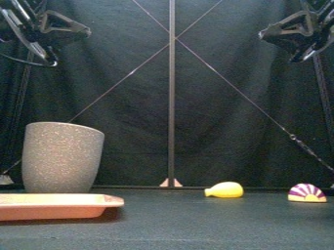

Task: Pick the banana then place it on the pink plate
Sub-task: Pick the banana

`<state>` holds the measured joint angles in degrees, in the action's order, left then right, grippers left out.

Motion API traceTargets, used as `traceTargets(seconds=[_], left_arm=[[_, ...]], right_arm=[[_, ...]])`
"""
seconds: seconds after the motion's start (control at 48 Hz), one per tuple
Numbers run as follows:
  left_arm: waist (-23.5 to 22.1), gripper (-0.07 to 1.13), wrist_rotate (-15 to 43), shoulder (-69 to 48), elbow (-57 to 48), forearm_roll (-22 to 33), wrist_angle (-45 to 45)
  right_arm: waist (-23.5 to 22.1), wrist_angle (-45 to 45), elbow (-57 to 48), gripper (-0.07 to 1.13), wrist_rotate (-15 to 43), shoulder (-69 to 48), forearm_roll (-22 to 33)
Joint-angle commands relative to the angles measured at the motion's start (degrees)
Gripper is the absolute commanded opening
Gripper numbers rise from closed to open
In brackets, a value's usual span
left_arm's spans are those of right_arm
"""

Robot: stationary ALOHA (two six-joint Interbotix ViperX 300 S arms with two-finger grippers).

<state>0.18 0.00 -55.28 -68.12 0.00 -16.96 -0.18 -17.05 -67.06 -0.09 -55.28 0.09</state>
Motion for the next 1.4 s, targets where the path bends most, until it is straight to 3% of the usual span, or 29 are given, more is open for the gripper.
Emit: traceTargets(seconds=[0.021,0.229,0.354,0.458,0.583,0.688,0.812,1.0,1.229,1.396], left_arm=[[0.1,0.04,0.3,1.1,2.5,-1.6,0.5],[0.2,0.03,0.3,1.2,2.8,-3.3,0.6],[0.2,0.03,0.2,1.2,2.9,-3.2,0.4],[0.2,0.03,0.2,1.2,3.3,-3.1,0.4],[0.7,0.03,0.2,1.2,3.3,-3.1,0.4],[1.5,0.03,0.2,1.2,3.1,-3.1,0.4],[2.7,0.03,0.2,1.2,2.9,-3.0,0.4],[4.0,0.03,0.3,1.2,2.8,-3.2,0.4],[4.3,0.03,0.3,1.2,2.2,-3.3,0.3],[4.5,0.03,0.2,1.2,2.2,-3.1,-0.2]], right_arm=[[-1.5,0.2,0.1,0.02,0.4,1.9,-0.4],[-10.7,5.4,2.2,0.05,1.5,9.9,-4.3],[-15.3,10.8,4.5,0.16,0.9,15.1,-4.0],[-17.1,11.9,5.7,0.41,1.0,18.3,-1.7],[-18.1,8.9,6.2,0.83,1.5,20.9,1.1],[-20.2,6.8,6.0,1.05,1.3,23.4,1.8],[-23.3,5.9,6.3,1.05,1.6,28.0,1.3],[-22.6,7.8,8.9,1.05,0.6,35.2,1.9],[-21.6,20.5,17.1,1.05,0.9,43.8,13.6],[-22.3,25.3,22.3,1.04,0.7,50.5,15.2]])
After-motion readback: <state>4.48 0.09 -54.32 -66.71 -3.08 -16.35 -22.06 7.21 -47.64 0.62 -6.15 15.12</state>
